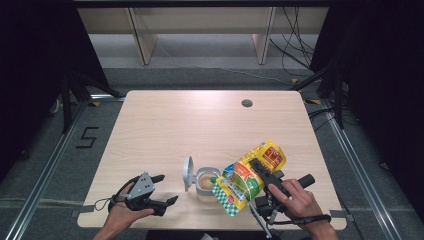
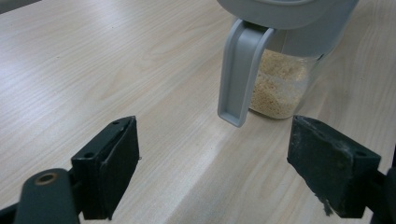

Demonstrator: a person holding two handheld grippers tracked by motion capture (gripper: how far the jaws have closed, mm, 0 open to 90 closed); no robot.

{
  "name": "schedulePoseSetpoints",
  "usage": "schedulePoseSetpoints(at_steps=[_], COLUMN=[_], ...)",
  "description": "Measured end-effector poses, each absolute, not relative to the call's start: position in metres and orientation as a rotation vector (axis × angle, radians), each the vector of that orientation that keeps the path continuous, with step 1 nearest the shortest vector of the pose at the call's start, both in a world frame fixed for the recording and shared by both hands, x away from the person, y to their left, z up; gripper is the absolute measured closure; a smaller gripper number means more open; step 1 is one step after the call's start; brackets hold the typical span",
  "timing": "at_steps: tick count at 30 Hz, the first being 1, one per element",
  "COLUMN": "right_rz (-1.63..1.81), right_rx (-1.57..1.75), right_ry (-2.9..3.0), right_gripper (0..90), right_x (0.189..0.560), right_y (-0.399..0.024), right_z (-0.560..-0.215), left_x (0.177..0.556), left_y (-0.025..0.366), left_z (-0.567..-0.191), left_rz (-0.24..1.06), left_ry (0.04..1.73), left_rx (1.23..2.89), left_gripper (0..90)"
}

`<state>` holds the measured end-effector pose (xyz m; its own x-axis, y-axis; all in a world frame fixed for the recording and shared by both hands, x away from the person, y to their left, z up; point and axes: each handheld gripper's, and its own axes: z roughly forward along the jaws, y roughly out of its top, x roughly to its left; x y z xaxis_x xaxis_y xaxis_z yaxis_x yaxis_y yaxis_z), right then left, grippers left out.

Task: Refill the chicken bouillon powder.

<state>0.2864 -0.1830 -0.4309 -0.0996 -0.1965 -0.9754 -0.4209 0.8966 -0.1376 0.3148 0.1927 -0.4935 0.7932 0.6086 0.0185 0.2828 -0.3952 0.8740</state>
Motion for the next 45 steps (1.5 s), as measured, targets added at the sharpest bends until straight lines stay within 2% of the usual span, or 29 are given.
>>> schedulePoseSetpoints(at_steps=[9,11,13,34,45], right_rz=[0.401,0.400,0.503,0.981,1.250], right_rx=[-0.344,-0.412,-0.298,0.025,0.298], right_ry=[1.808,1.805,1.857,1.958,2.001], right_gripper=[62.7,62.9,63.2,65.4,67.0], right_x=[0.296,0.300,0.300,0.322,0.352], right_y=[-0.191,-0.191,-0.194,-0.227,-0.241], right_z=[-0.448,-0.444,-0.452,-0.456,-0.473], left_x=[0.314,0.314,0.315,0.314,0.315], left_y=[0.192,0.193,0.194,0.192,0.192], left_z=[-0.493,-0.493,-0.492,-0.493,-0.494], left_rz=[0.408,0.407,0.412,0.406,0.415], left_ry=[0.681,0.685,0.660,0.690,0.677], left_rx=[1.991,1.984,1.999,1.988,2.004], left_gripper=[16.3,16.3,16.3,16.3,16.3])
